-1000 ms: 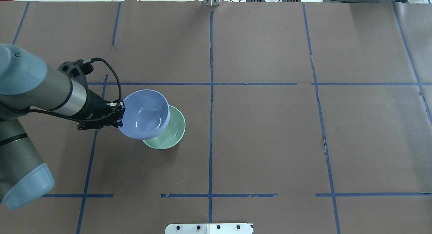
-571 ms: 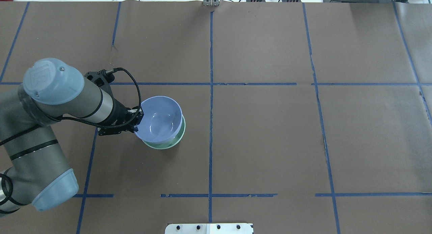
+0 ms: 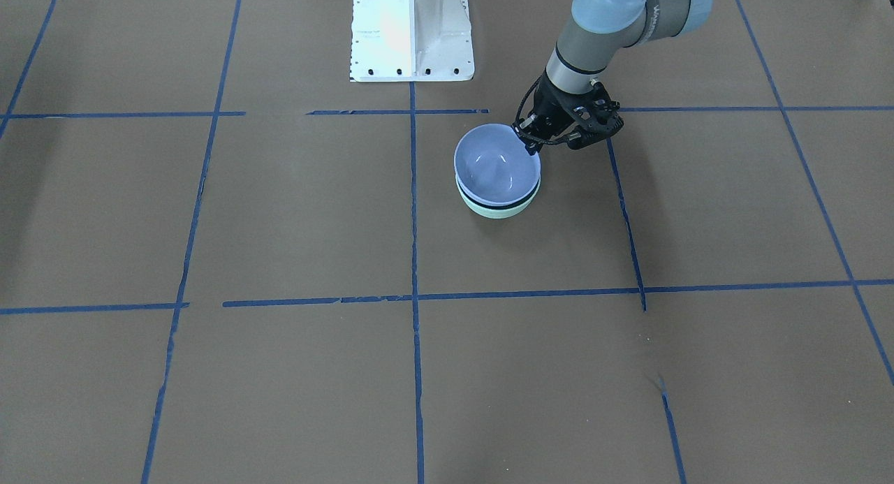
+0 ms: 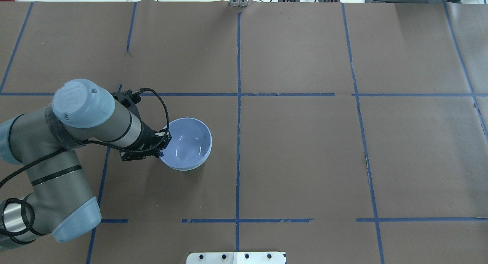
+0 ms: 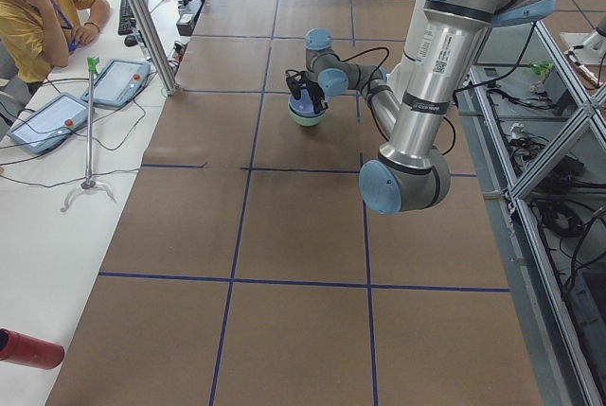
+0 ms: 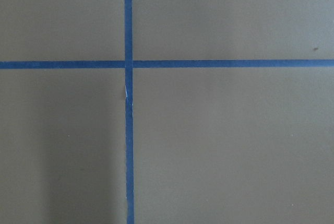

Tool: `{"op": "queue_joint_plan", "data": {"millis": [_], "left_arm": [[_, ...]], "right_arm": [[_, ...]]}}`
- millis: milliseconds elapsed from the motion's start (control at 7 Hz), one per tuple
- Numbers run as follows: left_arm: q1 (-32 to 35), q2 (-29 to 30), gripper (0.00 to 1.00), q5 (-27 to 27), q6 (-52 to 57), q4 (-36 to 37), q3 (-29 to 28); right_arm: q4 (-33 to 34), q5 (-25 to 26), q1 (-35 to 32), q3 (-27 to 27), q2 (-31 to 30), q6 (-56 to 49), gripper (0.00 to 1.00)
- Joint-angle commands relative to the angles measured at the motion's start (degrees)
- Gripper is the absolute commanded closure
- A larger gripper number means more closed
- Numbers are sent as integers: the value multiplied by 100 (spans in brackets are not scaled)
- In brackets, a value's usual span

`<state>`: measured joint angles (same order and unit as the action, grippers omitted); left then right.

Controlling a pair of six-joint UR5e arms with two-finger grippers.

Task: Stack blue bowl on green bowl
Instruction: 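Lower the blue bowl into the green bowl with the left gripper, then open the left gripper to release the blue bowl's rim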

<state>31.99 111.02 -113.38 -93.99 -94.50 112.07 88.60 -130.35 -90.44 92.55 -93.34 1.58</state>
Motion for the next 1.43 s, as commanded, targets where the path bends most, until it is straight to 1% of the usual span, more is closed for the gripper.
{"op": "queue_joint_plan", "data": {"millis": [0, 714, 857, 1000, 1143, 1286], "left_arm": [[-8, 7, 100, 35, 3, -7, -72], [-8, 7, 100, 26, -5, -121, -168], [-8, -1, 66, 35, 12, -130, -203], [-8, -10, 38, 35, 12, -130, -204], [18, -19, 1, 35, 47, -130, -177], [88, -19, 0, 35, 73, -139, -73]], "right_arm": [[-1, 1, 0, 0, 0, 0, 0], [-1, 1, 0, 0, 0, 0, 0], [-1, 1, 0, 0, 0, 0, 0], [-1, 1, 0, 0, 0, 0, 0], [-1, 1, 0, 0, 0, 0, 0], [-1, -8, 0, 0, 0, 0, 0]]}}
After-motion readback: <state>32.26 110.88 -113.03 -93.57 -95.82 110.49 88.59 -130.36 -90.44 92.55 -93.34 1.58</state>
